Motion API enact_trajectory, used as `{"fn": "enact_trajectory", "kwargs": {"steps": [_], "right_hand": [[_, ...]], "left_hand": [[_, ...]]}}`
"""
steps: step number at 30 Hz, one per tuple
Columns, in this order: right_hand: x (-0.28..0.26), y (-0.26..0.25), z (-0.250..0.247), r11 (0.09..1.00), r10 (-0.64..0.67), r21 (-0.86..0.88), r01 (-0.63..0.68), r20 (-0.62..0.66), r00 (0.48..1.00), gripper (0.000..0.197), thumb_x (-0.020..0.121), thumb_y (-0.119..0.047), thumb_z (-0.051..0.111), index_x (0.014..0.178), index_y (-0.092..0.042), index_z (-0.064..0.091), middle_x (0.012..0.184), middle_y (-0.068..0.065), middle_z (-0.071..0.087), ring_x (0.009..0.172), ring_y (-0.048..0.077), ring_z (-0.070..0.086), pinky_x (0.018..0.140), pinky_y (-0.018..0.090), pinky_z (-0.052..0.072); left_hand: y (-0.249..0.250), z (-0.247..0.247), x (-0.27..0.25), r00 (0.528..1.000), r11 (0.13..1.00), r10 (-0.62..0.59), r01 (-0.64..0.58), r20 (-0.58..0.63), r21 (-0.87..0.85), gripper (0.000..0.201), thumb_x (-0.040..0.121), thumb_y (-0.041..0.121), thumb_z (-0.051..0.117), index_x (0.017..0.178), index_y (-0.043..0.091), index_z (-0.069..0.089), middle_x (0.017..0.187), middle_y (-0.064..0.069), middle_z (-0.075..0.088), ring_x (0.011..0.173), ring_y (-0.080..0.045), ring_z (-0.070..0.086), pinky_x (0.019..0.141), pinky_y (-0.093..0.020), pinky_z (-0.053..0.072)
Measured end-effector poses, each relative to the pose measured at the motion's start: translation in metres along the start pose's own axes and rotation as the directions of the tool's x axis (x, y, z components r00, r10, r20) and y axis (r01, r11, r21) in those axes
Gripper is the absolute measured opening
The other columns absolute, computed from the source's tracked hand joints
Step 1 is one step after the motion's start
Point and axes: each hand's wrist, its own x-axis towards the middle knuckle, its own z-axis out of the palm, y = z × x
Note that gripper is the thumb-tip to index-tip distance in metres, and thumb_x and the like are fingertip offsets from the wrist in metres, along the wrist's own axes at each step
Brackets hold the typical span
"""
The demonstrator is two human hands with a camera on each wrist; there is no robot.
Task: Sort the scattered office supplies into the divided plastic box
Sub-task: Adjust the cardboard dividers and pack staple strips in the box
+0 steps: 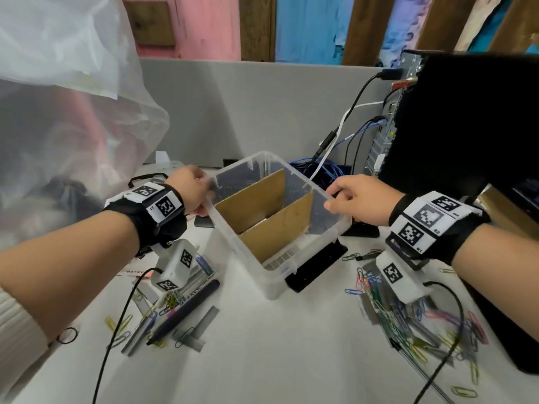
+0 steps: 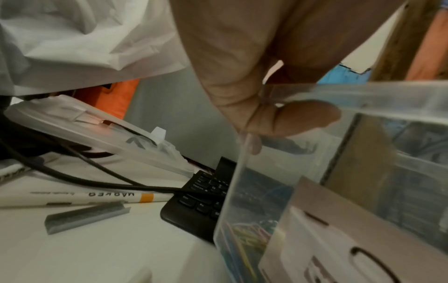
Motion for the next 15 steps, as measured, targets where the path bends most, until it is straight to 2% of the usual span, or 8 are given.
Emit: {"fn": "enact_trajectory", "kwargs": {"steps": [2, 4, 7, 10, 12, 15], "right_hand": [[-0.011, -0.001, -0.001, 0.996, 0.007, 0.091, -0.016, 0.101, 0.995, 0.038, 0.083, -0.026, 0.07, 0.115, -0.014, 0.055, 0.074, 0.003, 0.069, 0.056, 0.011, 0.059, 0.057, 0.026, 0.047], [-0.022, -0.003, -0.001, 0.992, 0.014, 0.119, -0.035, 0.174, 0.985, 0.039, 0.081, -0.02, 0.072, 0.113, -0.012, 0.051, 0.075, 0.01, 0.072, 0.049, 0.012, 0.057, 0.049, 0.024, 0.045], [-0.037, -0.006, -0.001, 0.988, 0.045, 0.132, -0.083, 0.268, 0.962, 0.039, 0.081, -0.016, 0.073, 0.107, -0.01, 0.044, 0.075, 0.016, 0.072, 0.047, 0.018, 0.055, 0.047, 0.028, 0.047], [-0.048, -0.007, -0.001, 0.969, 0.1, 0.18, -0.167, 0.335, 0.937, 0.041, 0.082, -0.014, 0.073, 0.105, -0.006, 0.04, 0.076, 0.025, 0.069, 0.043, 0.02, 0.053, 0.044, 0.028, 0.047], [-0.053, -0.006, 0.0, 0.959, 0.129, 0.189, -0.211, 0.373, 0.919, 0.043, 0.082, -0.013, 0.072, 0.106, -0.005, 0.038, 0.075, 0.027, 0.068, 0.042, 0.02, 0.053, 0.042, 0.025, 0.046], [-0.06, -0.006, 0.0, 0.941, 0.138, 0.226, -0.251, 0.421, 0.897, 0.044, 0.082, -0.011, 0.072, 0.107, -0.006, 0.035, 0.073, 0.026, 0.068, 0.041, 0.019, 0.055, 0.043, 0.025, 0.046]], "left_hand": [[0.001, 0.002, -0.002, 0.999, 0.997, 0.037, -0.039, 0.029, 0.071, 0.01, 0.098, 0.016, 0.047, 0.102, 0.009, 0.053, 0.072, -0.011, 0.062, 0.046, -0.021, 0.056, 0.042, -0.027, 0.051], [0.002, 0.006, -0.006, 0.995, 0.993, 0.06, -0.068, 0.081, 0.097, 0.01, 0.098, 0.015, 0.047, 0.1, 0.008, 0.054, 0.067, -0.008, 0.063, 0.039, -0.018, 0.054, 0.041, -0.027, 0.05], [0.005, 0.014, -0.012, 0.98, 0.988, 0.106, -0.124, 0.169, 0.097, 0.012, 0.098, 0.015, 0.048, 0.099, 0.007, 0.056, 0.073, -0.008, 0.064, 0.034, -0.014, 0.05, 0.033, -0.022, 0.041], [0.006, 0.022, -0.016, 0.959, 0.972, 0.138, -0.179, 0.247, 0.153, 0.009, 0.097, 0.013, 0.047, 0.099, 0.009, 0.055, 0.077, -0.008, 0.066, 0.036, -0.013, 0.047, 0.032, -0.02, 0.036], [0.006, 0.027, -0.018, 0.945, 0.966, 0.138, -0.195, 0.296, 0.172, 0.01, 0.097, 0.01, 0.044, 0.098, 0.009, 0.054, 0.064, 0.003, 0.067, 0.033, -0.013, 0.045, 0.032, -0.02, 0.035], [0.009, 0.031, -0.022, 0.938, 0.96, 0.129, -0.2, 0.322, 0.197, 0.014, 0.097, 0.007, 0.039, 0.095, 0.011, 0.053, 0.047, 0.01, 0.062, 0.031, -0.013, 0.043, 0.031, -0.017, 0.033]]}}
